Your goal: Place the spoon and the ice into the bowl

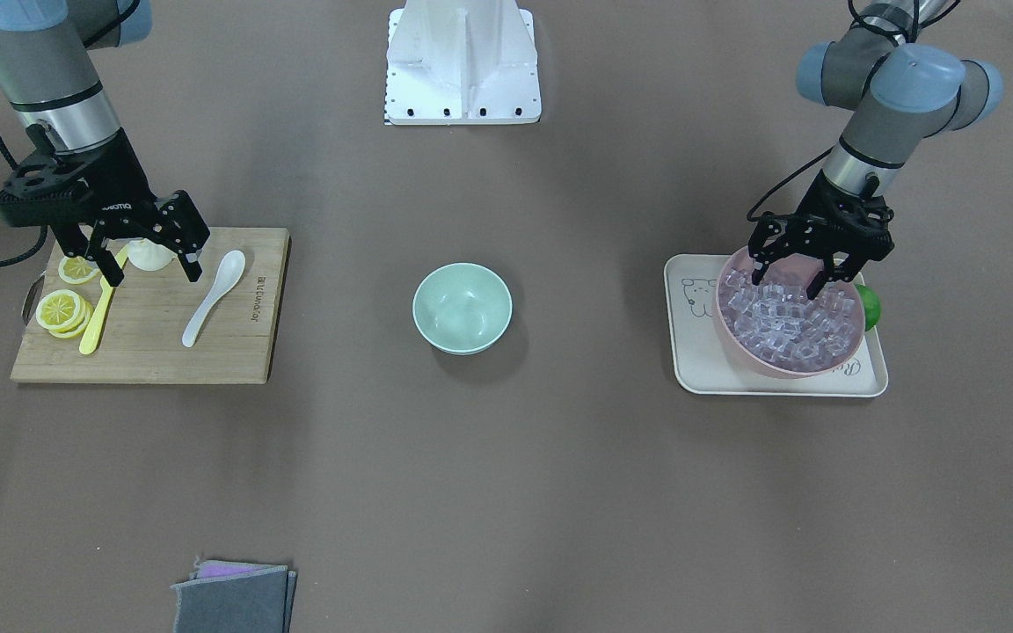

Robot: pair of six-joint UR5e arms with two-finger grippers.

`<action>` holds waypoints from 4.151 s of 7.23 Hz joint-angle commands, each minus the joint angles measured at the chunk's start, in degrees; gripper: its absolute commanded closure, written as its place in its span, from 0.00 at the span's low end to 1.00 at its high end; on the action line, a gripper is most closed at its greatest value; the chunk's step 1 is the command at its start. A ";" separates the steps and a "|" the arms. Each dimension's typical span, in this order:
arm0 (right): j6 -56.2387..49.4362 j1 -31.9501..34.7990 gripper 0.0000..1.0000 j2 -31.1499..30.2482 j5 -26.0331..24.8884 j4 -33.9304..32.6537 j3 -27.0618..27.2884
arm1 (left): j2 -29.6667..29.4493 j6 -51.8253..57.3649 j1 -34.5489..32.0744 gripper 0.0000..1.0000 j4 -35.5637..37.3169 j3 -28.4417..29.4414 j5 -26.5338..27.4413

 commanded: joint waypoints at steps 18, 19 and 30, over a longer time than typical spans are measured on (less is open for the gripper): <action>3.08 -3.64 0.01 -1.66 -7.05 -0.53 -1.73 | -29.11 -24.03 10.26 1.00 6.41 3.25 9.89; 3.42 -3.91 0.02 -1.06 -7.84 -0.53 -3.65 | -30.62 -25.01 12.99 1.00 6.51 5.09 12.63; 8.33 -5.58 0.03 0.09 -9.78 0.00 -4.28 | -34.43 -25.22 16.38 0.02 10.60 3.57 14.73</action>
